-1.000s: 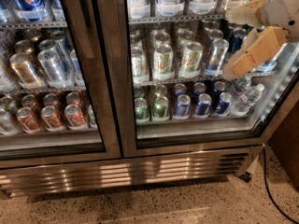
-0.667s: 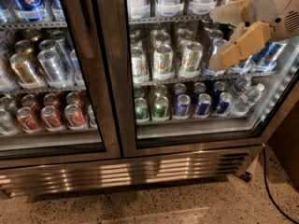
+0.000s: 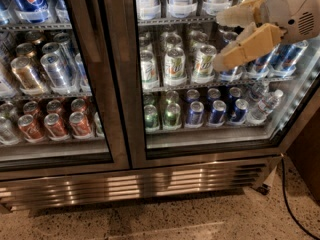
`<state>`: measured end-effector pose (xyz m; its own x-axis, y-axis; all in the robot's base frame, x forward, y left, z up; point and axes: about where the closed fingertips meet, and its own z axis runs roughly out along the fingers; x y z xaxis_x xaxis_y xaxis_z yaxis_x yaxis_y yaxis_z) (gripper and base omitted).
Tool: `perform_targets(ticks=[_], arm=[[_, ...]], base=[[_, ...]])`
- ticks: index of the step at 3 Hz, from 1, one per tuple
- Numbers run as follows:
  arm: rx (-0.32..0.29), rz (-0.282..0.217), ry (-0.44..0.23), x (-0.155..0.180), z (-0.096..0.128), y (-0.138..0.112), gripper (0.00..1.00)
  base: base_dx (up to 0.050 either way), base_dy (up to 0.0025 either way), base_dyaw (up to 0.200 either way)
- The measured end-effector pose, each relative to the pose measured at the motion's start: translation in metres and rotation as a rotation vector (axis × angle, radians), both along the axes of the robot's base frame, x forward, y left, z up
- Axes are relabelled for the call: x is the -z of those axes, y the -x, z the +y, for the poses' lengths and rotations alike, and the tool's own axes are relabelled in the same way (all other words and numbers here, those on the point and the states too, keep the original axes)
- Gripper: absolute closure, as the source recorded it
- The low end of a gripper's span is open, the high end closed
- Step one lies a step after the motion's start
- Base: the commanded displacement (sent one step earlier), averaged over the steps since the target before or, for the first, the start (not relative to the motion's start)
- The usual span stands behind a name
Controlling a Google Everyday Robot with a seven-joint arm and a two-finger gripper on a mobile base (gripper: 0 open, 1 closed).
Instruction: Open right fridge door
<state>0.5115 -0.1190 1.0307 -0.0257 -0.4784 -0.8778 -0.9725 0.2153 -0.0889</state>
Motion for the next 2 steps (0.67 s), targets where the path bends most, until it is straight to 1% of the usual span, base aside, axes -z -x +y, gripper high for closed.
perform_targets(ticks=[1, 2], arm=[[-0.017, -0.043, -0.022, -0.005, 0.015, -0.008, 0.42], [-0.029, -0.075, -0.039, -0.010, 0.026, -0.014, 0.65]], base=[[0.000, 0.00000, 0.000], [0.000, 0.00000, 0.000]])
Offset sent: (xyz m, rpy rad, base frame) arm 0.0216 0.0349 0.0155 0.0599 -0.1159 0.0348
